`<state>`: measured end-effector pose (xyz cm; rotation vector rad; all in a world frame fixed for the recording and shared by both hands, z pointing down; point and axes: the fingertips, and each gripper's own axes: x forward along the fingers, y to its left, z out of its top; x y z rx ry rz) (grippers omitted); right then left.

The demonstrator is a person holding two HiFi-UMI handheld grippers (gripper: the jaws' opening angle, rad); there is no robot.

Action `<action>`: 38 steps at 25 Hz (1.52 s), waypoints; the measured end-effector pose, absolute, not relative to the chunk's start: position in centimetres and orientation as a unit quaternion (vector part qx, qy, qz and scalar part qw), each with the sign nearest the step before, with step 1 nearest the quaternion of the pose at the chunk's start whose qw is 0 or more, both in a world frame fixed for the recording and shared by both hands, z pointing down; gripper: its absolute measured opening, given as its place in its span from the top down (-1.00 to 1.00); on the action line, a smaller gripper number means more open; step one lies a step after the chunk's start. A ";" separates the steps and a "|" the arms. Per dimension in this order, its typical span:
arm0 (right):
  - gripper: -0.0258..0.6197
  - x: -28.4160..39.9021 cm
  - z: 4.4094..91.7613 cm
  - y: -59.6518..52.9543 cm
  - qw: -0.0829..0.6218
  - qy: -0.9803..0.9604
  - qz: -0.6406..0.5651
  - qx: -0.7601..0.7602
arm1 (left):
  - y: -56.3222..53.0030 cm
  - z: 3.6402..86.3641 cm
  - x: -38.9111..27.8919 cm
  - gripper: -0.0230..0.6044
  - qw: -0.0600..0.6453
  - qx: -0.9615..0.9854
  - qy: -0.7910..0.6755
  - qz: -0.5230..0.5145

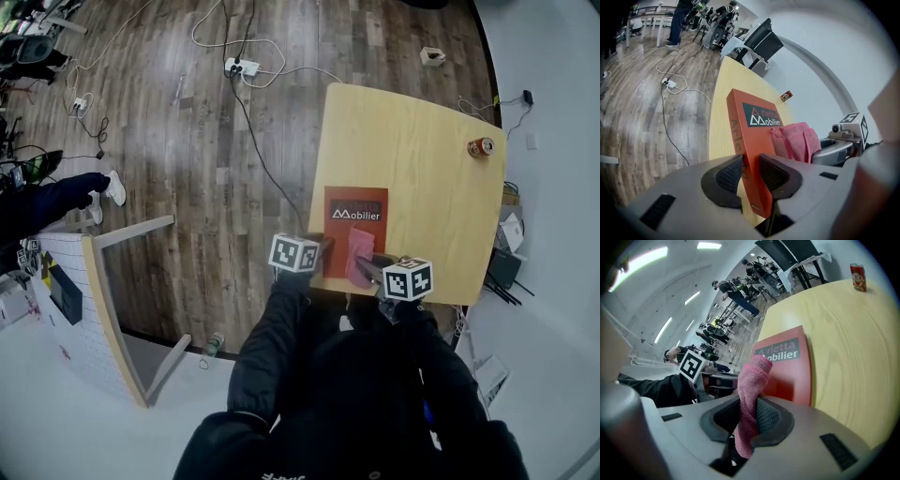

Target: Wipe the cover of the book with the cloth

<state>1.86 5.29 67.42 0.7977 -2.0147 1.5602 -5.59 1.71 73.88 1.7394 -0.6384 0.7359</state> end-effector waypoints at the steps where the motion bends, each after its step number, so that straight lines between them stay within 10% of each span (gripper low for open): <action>1: 0.68 1.0 67.4 5.6 0.234 -0.736 0.569 0.283 | 1.7 73.9 -5.6 0.52 0.543 0.733 -0.268 0.310; 38: 0.68 3.8 71.9 8.3 0.269 -0.706 0.585 0.296 | 1.7 74.0 -5.7 0.51 0.543 0.732 -0.274 0.307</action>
